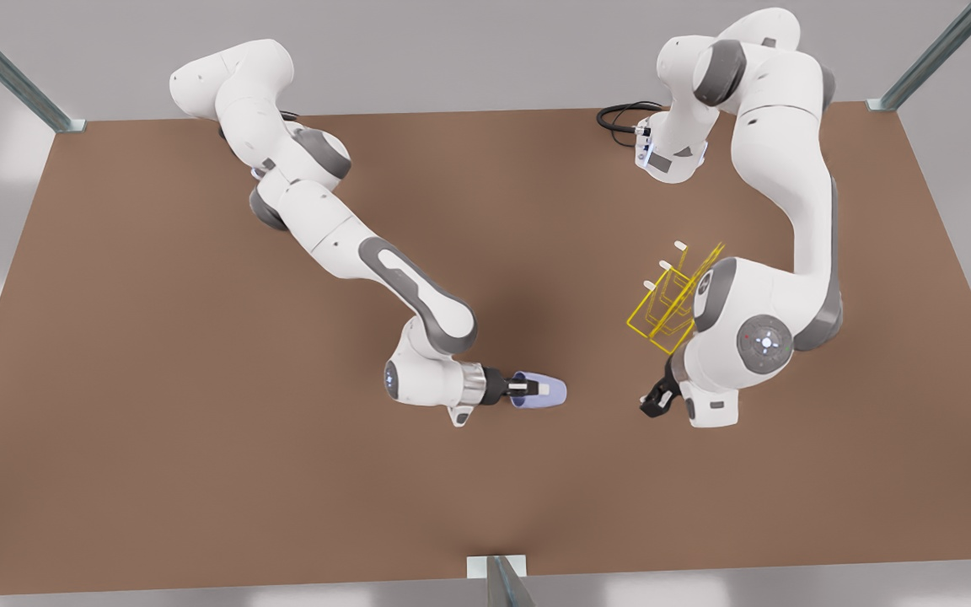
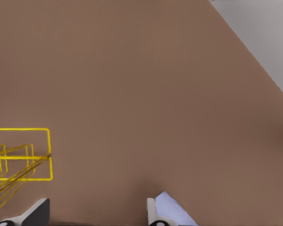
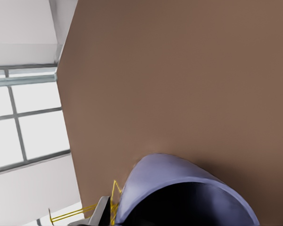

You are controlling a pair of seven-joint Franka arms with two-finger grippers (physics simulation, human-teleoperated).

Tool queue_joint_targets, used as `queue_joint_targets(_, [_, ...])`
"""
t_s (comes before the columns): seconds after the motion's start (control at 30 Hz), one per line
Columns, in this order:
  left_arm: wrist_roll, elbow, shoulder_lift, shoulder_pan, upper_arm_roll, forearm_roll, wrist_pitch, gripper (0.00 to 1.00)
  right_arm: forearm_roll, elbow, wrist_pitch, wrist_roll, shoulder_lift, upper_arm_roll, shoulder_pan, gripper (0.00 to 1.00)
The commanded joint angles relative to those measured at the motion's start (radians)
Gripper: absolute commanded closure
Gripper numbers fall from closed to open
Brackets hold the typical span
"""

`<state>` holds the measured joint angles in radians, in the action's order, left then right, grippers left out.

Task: Place the cup on the cup holder

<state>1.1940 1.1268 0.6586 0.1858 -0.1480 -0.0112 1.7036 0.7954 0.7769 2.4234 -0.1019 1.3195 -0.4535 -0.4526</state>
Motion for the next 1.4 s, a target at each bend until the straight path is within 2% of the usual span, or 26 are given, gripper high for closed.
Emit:
queue_joint_targets(0.0, [0.802,-0.002,0.010,0.004,0.001,-0.003,0.002,0.00,-0.005,-0.001,-0.006,-0.028,0.000,0.001,-0.005,0.00])
queue_joint_targets(0.2, [0.911,-0.036,0.035,0.075,0.002,0.004,0.019,0.00,-0.027,0.013,-0.015,-0.018,0.001,0.002,0.015,0.00])
queue_joint_targets(0.27, [0.961,-0.061,0.045,0.127,0.039,0.005,0.018,0.00,-0.027,0.015,-0.017,-0.015,0.003,0.002,0.022,0.00])
queue_joint_targets(0.47, [0.863,-0.085,-0.004,0.161,0.002,-0.004,-0.036,0.00,-0.059,0.042,-0.046,0.002,0.001,-0.014,0.069,0.00])
queue_joint_targets(0.6, [0.943,-0.084,0.021,0.219,0.022,0.034,0.021,0.00,-0.180,0.108,-0.060,0.001,-0.003,-0.142,0.175,0.00])
queue_joint_targets(0.7, [1.061,-0.085,0.062,0.250,0.087,0.079,0.103,0.00,-0.305,0.254,-0.060,0.001,-0.042,-0.257,0.314,0.00])
queue_joint_targets(0.8, [1.073,-0.085,0.085,0.250,0.090,0.080,0.183,0.00,-0.377,0.452,-0.063,0.001,-0.132,-0.340,0.483,0.00])
queue_joint_targets(0.93, [1.067,-0.101,0.128,0.293,0.088,0.106,0.214,0.00,-0.461,0.674,-0.098,-0.001,-0.252,-0.418,0.724,0.00])
queue_joint_targets(1.03, [1.067,-0.108,0.160,0.360,0.143,0.105,0.214,0.00,-0.553,0.874,-0.214,0.001,-0.420,-0.419,0.936,0.00])
queue_joint_targets(1.07, [1.072,-0.108,0.165,0.362,0.142,0.103,0.218,0.00,-0.596,0.941,-0.257,0.001,-0.517,-0.410,1.002,0.00])
queue_joint_targets(1.13, [1.076,-0.127,0.194,0.374,0.140,0.102,0.226,0.00,-0.653,1.047,-0.345,0.002,-0.743,-0.252,1.002,0.00])
queue_joint_targets(1.17, [1.076,-0.134,0.205,0.376,0.142,0.102,0.243,0.00,-0.686,1.070,-0.382,0.007,-0.841,-0.142,0.944,0.00])
queue_joint_targets(1.2, [1.076,-0.134,0.214,0.376,0.142,0.102,0.248,0.00,-0.723,1.065,-0.457,0.036,-0.954,0.085,0.755,0.00])
queue_joint_targets(1.23, [1.076,-0.134,0.225,0.377,0.142,0.102,0.261,0.00,-0.734,1.049,-0.543,0.050,-1.039,0.261,0.602,0.00])
queue_joint_targets(1.27, [1.073,-0.134,0.245,0.388,0.145,0.103,0.275,0.00,-0.820,0.917,-0.682,0.042,-1.060,0.338,0.535,0.00])
queue_joint_targets(1.3, [1.069,-0.134,0.249,0.388,0.145,0.103,0.278,0.00,-0.944,0.708,-0.883,0.048,-1.042,0.335,0.549,0.00])
queue_joint_targets(1.33, [1.067,-0.133,0.259,0.388,0.145,0.103,0.289,0.00,-0.949,0.624,-0.948,0.054,-1.045,0.337,0.574,0.00])
queue_joint_targets(1.37, [1.061,-0.130,0.266,0.391,0.145,0.105,0.289,0.00,-0.943,0.611,-0.954,0.053,-1.080,0.328,0.604,0.00])
